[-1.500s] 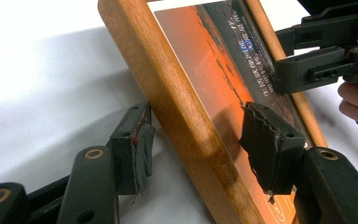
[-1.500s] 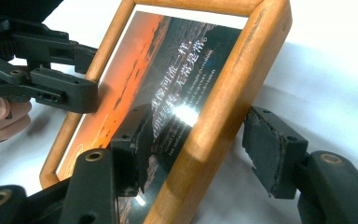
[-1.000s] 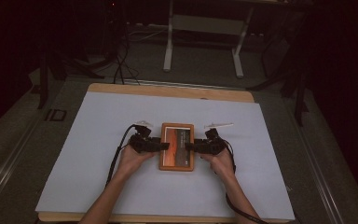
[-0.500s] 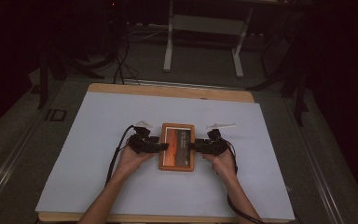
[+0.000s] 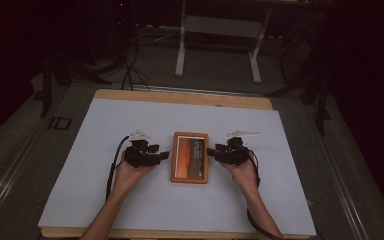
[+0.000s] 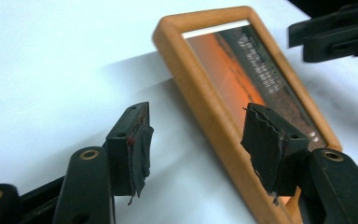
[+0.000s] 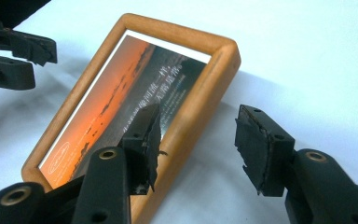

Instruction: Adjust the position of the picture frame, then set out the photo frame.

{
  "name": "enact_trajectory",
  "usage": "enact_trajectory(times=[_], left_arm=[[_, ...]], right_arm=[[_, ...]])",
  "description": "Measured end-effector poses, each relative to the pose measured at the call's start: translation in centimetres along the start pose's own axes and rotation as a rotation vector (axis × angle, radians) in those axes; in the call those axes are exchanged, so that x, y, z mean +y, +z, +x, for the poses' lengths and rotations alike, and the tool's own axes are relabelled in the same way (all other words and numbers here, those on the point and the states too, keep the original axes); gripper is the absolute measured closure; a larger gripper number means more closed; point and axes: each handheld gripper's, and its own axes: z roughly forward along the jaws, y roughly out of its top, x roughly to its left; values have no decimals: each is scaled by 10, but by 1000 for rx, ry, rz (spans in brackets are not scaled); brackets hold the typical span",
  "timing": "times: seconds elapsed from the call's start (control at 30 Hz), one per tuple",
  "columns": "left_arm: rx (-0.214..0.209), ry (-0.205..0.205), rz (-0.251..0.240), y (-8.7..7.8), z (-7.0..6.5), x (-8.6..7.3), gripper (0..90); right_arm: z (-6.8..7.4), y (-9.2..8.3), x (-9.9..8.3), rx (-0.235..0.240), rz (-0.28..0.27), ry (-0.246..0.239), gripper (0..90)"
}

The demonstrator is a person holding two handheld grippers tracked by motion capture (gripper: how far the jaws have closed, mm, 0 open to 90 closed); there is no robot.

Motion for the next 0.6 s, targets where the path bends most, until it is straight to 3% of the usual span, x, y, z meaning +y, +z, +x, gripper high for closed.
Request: enact_trajectory(times=[0.17,0.4,0.6], left_arm=[[-21,-18,-15,-8,-1,-5,429],[-16,7,-16,-13,-6,-9,468],[-59,36,17,-19,-11,-17,517]], right_arm=[[12,0,7,-36,2,-75,515],[24,4,13,-76,3,-160,577],[24,9,21,-96,-19,-170,624]])
